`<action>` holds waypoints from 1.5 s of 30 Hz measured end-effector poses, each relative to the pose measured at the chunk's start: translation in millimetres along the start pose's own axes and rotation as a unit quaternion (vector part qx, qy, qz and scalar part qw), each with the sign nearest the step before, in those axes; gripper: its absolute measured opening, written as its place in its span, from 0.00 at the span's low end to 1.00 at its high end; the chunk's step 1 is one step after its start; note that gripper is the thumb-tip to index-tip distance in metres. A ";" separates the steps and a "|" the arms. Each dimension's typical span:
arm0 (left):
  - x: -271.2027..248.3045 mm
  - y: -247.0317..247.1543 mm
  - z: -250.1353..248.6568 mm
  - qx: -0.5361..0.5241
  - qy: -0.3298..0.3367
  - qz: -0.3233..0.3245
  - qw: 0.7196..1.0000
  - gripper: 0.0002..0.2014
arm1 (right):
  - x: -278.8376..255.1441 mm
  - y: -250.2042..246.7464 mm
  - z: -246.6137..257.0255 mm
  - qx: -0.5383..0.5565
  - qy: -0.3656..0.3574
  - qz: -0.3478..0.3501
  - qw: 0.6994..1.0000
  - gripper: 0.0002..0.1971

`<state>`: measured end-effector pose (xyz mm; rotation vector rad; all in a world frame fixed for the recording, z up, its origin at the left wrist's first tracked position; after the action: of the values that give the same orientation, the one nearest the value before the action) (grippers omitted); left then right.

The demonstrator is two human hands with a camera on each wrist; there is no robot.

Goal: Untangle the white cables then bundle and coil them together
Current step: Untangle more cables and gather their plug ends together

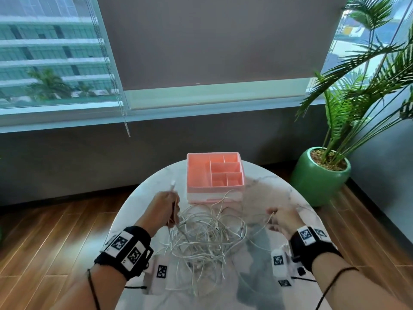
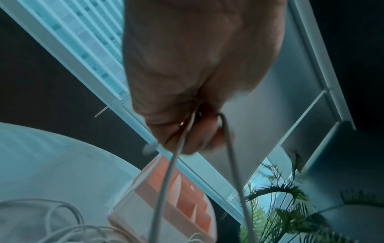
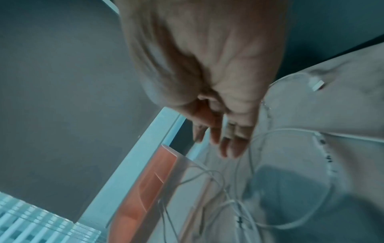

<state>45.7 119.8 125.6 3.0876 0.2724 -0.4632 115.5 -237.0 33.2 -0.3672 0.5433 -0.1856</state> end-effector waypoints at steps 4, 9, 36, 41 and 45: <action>3.0 10.2 22.9 0.122 -0.058 0.023 0.991 0.21 | -24.9 -10.9 58.8 0.189 -0.108 -0.032 0.976 0.11; 1.7 28.4 7.3 0.105 0.015 0.009 0.994 0.20 | -72.1 7.0 122.4 0.128 -0.278 0.037 0.951 0.11; 25.5 -26.1 -27.6 -0.340 0.020 -0.105 0.934 0.19 | -72.2 18.1 3.7 -0.387 -0.100 0.403 0.823 0.13; 23.1 -26.6 -28.5 -0.357 0.034 -0.099 0.928 0.16 | -36.8 -35.3 10.9 -0.461 -0.068 0.276 0.840 0.13; 16.3 -10.9 -29.7 -0.362 0.029 -0.064 0.930 0.15 | -8.2 -66.7 18.1 -0.498 -0.053 0.194 0.844 0.12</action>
<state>67.8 134.3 149.4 2.3675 0.5117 -0.2014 113.2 -290.8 77.3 -1.2605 0.5601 0.5443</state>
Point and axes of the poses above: each hand's wrist, its own x-axis towards the middle knuckle, its own y-axis out of the palm, z = x × y, the point moved 4 cm from there along x, towards the middle knuckle, and after that the axes turned 10 degrees about -x, right-handed, at the moved point
